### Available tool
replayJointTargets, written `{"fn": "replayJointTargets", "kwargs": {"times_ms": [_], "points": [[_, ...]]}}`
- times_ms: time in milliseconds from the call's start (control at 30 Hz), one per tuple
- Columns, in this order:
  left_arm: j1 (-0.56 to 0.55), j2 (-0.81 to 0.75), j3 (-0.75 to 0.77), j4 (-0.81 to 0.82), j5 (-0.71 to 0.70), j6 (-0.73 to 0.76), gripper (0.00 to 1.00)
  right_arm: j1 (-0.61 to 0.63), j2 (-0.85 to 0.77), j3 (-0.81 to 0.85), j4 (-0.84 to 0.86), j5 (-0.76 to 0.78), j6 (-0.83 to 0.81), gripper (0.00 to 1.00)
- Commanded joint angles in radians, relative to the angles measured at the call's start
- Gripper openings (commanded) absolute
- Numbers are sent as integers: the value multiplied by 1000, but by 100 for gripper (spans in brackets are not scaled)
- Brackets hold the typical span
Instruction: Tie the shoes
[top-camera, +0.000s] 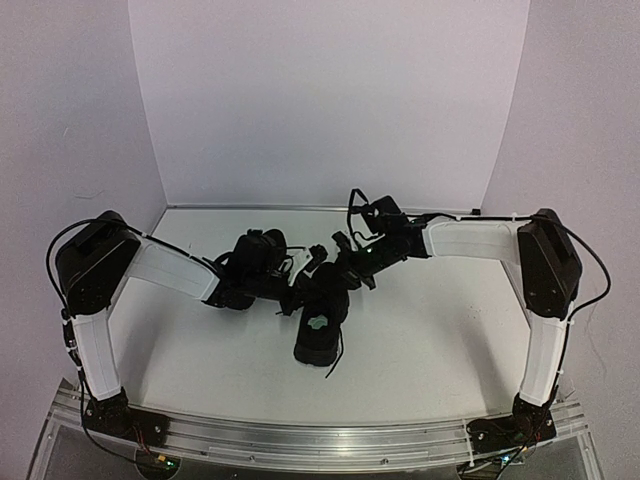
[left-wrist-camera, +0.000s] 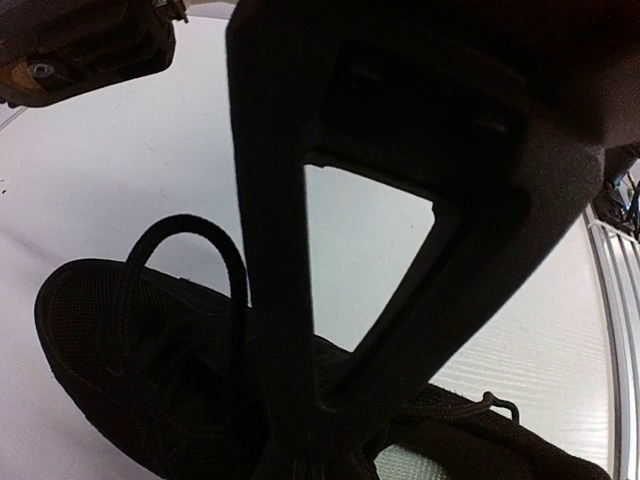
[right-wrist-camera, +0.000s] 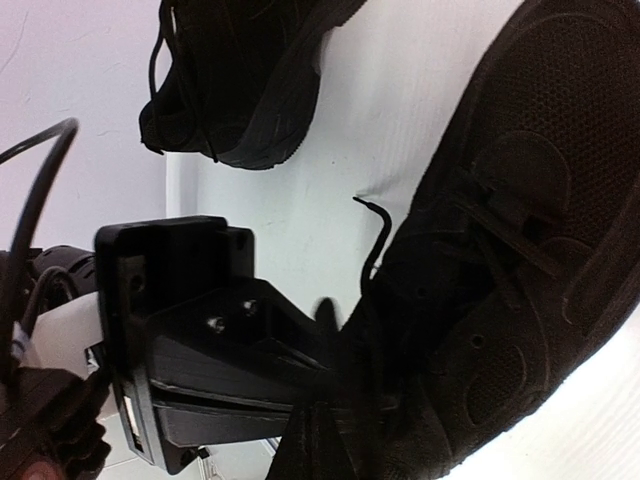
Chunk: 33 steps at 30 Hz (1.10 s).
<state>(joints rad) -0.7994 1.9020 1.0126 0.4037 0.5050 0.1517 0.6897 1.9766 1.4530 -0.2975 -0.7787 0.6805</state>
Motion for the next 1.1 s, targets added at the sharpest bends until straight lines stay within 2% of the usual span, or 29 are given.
{"fn": "replayJointTargets", "kwargs": {"times_ms": [0,167,300,533,733,1067], "points": [[-9,27,-18,177,14,-119,0,29,12,24,12,-30,7,0],[-9,56,-54,281,9,-206,0,30,-16,8,12,-27,7,0],[-9,54,-75,311,5,-231,0,22,-81,6,12,-6,2,10],[-6,25,-111,317,12,-260,0,-43,-201,-79,13,83,9,15],[4,29,-109,320,76,-328,0,-53,-189,-146,8,155,17,15],[12,69,-94,366,188,-443,0,-39,-143,-167,52,130,6,15]]}}
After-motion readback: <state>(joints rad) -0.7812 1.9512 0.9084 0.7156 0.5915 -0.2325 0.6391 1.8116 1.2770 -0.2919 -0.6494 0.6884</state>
